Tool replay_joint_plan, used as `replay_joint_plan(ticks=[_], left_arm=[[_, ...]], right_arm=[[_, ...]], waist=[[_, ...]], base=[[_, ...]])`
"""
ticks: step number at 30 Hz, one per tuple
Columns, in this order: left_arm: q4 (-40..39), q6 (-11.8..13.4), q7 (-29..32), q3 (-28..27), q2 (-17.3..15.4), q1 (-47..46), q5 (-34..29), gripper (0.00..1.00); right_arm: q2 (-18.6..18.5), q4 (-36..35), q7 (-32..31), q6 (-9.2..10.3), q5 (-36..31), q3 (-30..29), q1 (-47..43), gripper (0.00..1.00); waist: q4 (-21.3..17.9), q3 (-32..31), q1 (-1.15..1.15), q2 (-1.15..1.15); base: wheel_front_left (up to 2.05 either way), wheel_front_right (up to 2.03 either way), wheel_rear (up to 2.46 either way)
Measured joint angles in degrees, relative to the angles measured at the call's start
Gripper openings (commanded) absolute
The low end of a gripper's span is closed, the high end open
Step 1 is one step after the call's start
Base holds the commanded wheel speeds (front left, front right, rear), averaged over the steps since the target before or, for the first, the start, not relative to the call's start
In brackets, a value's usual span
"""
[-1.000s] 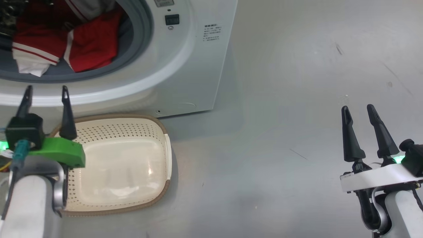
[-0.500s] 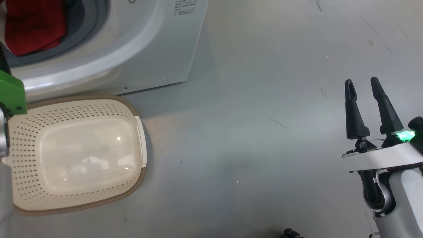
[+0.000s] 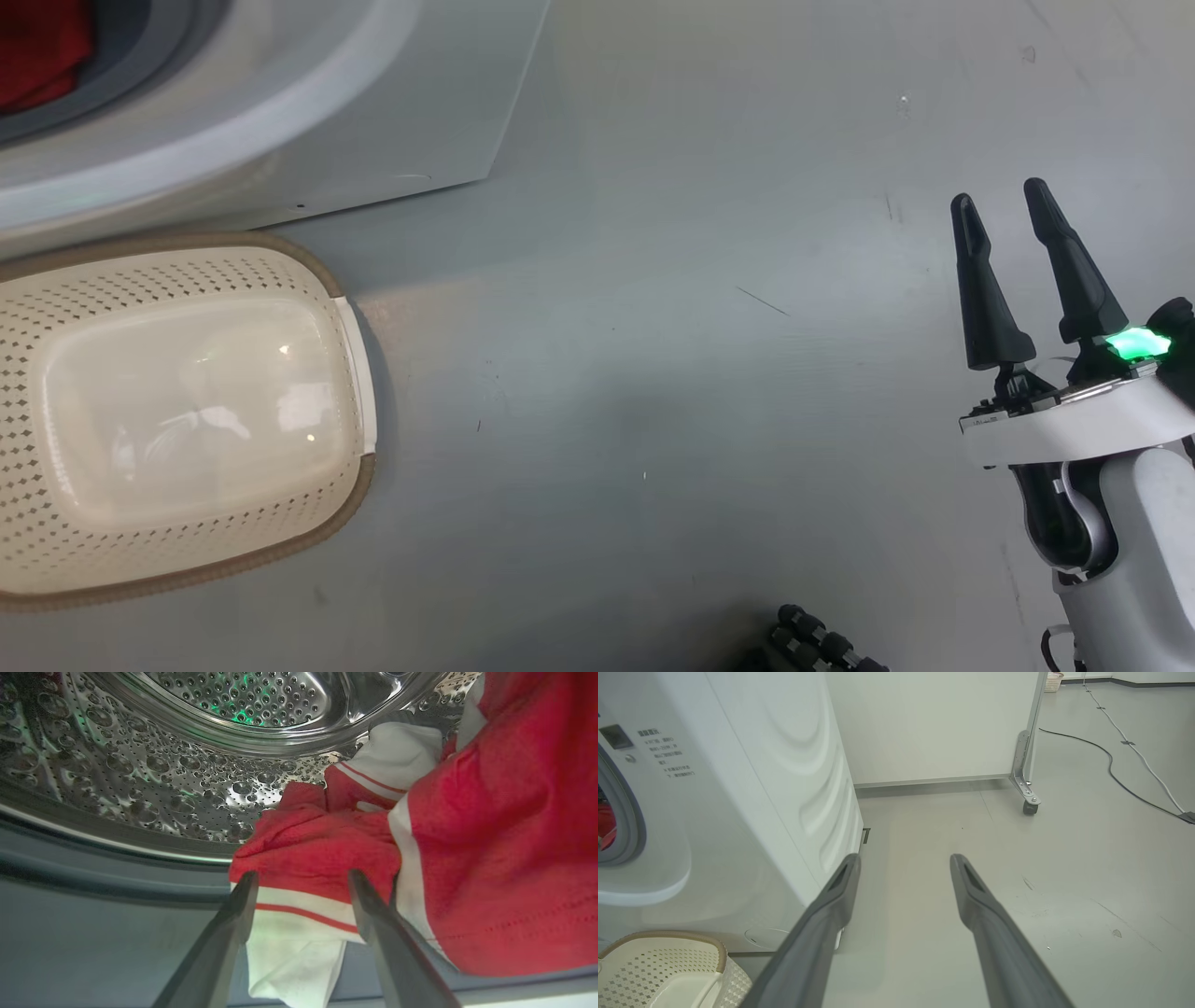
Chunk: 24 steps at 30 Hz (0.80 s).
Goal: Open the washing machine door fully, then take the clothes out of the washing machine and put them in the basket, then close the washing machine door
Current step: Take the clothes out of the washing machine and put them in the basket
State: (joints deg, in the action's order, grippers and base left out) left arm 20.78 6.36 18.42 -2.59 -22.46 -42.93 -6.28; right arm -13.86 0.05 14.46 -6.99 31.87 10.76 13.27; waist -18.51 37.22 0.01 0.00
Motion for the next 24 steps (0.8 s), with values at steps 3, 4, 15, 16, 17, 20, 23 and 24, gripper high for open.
replay_joint_plan(ticks=[3,4,15,16,17,20,23,24], left_arm=[[1.2,0.2,1.3,-0.4,-0.2,-1.5,-0.4,1.00],[1.5,0.2,1.6,-0.4,-0.2,-1.8,-0.5,1.00],[4.9,0.2,3.9,-1.2,-0.2,-6.2,-0.9,1.00],[5.4,0.2,3.9,-1.2,-0.1,-6.4,-0.9,1.00],[5.7,0.2,3.9,-1.3,0.0,-6.5,-0.9,1.00],[6.7,0.3,3.9,-1.4,0.2,-7.1,-0.9,1.00],[7.8,0.4,4.0,-1.7,0.7,-8.1,-0.8,1.00],[8.2,0.4,4.0,-2.0,0.9,-8.4,-0.8,1.00]], right_arm=[[-0.4,0.0,0.0,0.00,0.0,0.5,0.5,1.00],[-0.4,0.0,0.0,0.00,0.0,0.6,0.5,1.00],[-0.6,0.2,0.0,0.00,-0.1,1.4,1.1,1.00],[-0.6,0.3,0.0,0.00,-0.1,1.5,1.3,1.00],[-0.6,0.3,0.0,0.00,-0.1,1.5,1.5,1.00],[-0.6,0.3,0.0,0.00,-0.1,1.6,1.8,1.00],[-0.6,0.3,0.0,0.00,-0.1,1.6,1.9,1.00],[-0.6,0.3,0.0,0.00,-0.1,1.7,1.9,1.00]], waist=[[-0.1,0.6,0.00,0.00],[-0.2,0.8,0.00,0.00],[-0.4,2.3,0.00,0.00],[-0.4,2.4,0.00,0.00],[-0.4,2.5,0.00,0.00],[-0.4,2.7,0.00,0.00],[-0.3,2.8,0.00,0.00],[-0.3,2.8,-0.01,0.00]], base=[[0.00,0.00,0.00],[0.00,0.00,0.00],[0.00,0.00,0.00],[0.00,0.00,0.00],[0.00,0.00,0.00],[0.00,0.00,0.00],[0.00,0.00,0.00],[0.00,0.00,0.00]])
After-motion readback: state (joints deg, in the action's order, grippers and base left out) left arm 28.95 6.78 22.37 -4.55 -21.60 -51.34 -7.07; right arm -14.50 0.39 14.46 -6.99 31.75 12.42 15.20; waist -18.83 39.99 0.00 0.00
